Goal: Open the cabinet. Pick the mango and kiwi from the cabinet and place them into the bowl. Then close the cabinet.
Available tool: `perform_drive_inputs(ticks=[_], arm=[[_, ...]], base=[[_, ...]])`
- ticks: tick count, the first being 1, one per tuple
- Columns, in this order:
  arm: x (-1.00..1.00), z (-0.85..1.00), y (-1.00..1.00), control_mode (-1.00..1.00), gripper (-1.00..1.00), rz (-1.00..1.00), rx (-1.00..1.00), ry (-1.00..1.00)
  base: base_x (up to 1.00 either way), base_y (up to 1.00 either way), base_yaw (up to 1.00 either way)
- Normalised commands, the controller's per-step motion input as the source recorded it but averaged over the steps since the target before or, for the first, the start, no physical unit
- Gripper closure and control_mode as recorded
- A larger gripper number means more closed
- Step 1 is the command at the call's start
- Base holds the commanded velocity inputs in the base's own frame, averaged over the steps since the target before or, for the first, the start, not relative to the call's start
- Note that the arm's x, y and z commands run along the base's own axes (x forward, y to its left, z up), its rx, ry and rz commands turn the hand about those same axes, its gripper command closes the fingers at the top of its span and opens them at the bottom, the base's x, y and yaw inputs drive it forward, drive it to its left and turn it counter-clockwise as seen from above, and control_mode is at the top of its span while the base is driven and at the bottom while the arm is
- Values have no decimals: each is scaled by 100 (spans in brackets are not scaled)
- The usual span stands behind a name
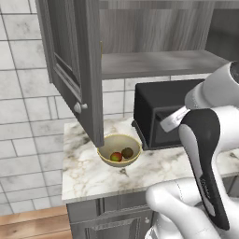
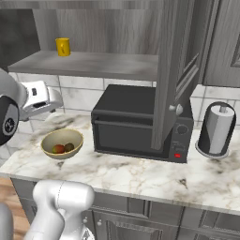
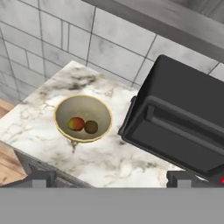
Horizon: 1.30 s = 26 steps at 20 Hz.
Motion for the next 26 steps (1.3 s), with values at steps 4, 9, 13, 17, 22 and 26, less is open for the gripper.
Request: perform_drive_inputs(ticks=[4, 9, 13, 17, 22, 26], arm=[[-41, 23, -25, -100, -100, -10, 0, -16], [-40, 26, -27, -100, -100, -10, 0, -8], [-40, 28, -26, -100, -100, -9, 0, 0], [-48, 21, -18, -100, -100, -8, 0, 0], [-53, 24, -22, -100, -100, -11, 1, 0], [-50, 15, -30, -100, -100, -15, 3, 0]], base=[[0, 0, 0], [0, 0, 0], [0, 0, 0], [0, 0, 0], [0, 0, 0], [0, 0, 0]])
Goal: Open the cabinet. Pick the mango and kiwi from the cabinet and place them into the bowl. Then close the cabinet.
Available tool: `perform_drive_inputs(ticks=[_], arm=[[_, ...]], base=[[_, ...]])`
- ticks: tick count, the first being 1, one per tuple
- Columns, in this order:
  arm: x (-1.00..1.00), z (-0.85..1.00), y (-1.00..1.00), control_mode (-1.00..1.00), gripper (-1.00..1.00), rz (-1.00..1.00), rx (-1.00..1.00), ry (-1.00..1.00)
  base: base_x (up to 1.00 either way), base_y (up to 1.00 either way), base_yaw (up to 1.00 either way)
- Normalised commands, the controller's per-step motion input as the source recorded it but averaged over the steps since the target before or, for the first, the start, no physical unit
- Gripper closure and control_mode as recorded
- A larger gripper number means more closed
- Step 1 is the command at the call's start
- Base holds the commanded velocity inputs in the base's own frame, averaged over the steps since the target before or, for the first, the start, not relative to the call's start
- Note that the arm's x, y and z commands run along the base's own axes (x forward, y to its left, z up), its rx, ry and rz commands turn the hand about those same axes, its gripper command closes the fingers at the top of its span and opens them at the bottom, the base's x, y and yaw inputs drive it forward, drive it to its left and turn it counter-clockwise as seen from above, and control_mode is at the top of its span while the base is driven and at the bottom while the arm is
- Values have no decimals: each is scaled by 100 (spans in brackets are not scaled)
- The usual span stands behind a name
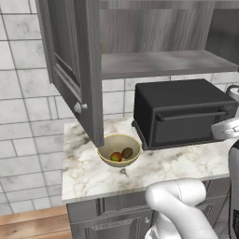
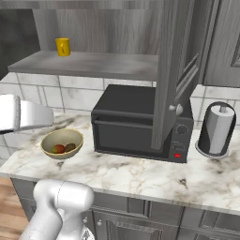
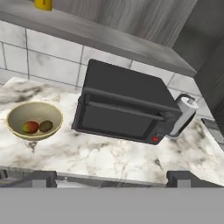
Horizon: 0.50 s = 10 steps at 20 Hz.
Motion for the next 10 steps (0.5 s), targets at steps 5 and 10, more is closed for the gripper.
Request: perform_drive_inputs(ticks=[5, 10], arm=[[-38, 8, -32, -100, -100, -13, 3, 0], [-19, 4, -35, -100, -100, -8, 2, 0]], base=[[0, 0, 0], [0, 0, 0]])
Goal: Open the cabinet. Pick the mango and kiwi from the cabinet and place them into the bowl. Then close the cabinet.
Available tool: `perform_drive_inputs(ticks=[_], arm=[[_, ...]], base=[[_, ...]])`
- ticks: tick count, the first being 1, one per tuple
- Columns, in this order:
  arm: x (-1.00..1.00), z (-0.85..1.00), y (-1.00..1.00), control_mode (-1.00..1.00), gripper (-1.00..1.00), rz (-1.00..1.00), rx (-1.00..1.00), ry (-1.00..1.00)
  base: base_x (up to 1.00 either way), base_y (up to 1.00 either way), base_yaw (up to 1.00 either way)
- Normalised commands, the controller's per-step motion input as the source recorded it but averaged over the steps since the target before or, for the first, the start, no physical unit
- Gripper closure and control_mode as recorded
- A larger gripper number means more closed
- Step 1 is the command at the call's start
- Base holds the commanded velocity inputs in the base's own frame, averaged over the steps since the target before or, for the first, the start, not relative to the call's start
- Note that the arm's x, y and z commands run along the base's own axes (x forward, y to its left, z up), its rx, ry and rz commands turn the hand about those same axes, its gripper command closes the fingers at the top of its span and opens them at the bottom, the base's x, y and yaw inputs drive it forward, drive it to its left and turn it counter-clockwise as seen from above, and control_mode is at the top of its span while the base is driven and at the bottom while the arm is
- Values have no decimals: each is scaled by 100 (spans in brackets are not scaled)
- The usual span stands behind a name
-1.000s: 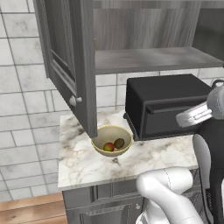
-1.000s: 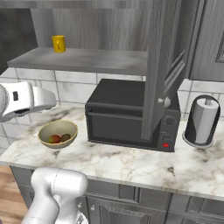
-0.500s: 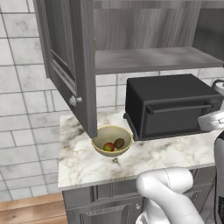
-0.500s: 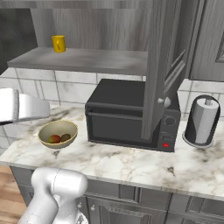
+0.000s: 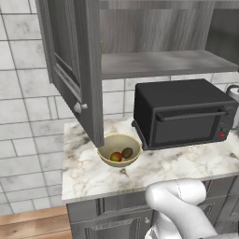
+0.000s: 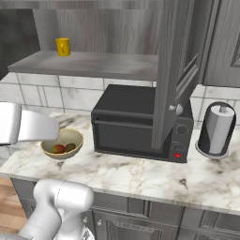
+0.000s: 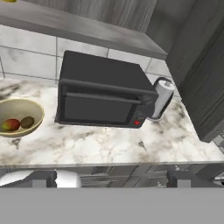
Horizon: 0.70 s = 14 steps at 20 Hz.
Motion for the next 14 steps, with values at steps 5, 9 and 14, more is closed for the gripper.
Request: perform_drive_inputs(ticks=[5, 9, 14], arm=[[-8, 0, -36, -100, -100, -4, 3, 0], [-8, 0, -32, -100, -100, -2, 4, 0], [-2, 0, -38, -100, -100, -3, 4, 0]], base=[[0, 0, 0], [0, 0, 0], [0, 0, 0]])
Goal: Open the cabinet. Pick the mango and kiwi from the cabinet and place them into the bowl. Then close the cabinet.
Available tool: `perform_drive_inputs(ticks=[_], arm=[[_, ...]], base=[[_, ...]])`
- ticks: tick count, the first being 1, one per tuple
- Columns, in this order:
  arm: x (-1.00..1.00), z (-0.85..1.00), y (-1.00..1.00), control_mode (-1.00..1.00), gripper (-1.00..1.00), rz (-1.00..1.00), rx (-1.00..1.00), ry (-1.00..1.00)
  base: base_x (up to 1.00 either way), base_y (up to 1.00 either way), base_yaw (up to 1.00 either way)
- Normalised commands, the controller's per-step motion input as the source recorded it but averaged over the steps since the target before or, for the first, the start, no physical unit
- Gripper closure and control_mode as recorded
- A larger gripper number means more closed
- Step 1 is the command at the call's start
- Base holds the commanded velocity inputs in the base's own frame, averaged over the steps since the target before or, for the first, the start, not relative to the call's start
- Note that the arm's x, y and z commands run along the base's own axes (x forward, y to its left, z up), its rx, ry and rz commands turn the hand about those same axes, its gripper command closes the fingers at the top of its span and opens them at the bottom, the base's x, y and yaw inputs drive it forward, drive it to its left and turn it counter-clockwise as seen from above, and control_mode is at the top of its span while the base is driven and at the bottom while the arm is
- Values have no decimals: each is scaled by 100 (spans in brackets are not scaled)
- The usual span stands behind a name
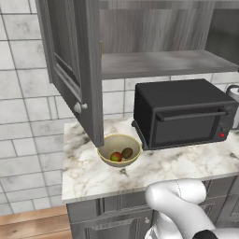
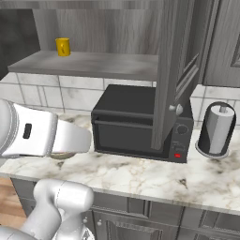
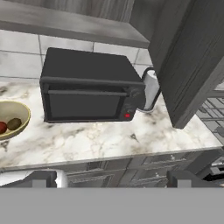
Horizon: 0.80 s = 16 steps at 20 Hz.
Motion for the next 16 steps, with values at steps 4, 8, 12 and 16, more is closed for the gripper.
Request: perform_drive_inputs(ticks=[4, 8, 12, 16], arm=[[0, 0, -32, -100, -100, -1, 7, 0], [0, 0, -31, -100, -100, 0, 8, 0], [0, 0, -28, -100, -100, 0, 8, 0], [0, 0, -30, -100, -100, 0, 9, 0]], base=[[0, 0, 0], [0, 0, 0], [0, 0, 0], [0, 0, 0]])
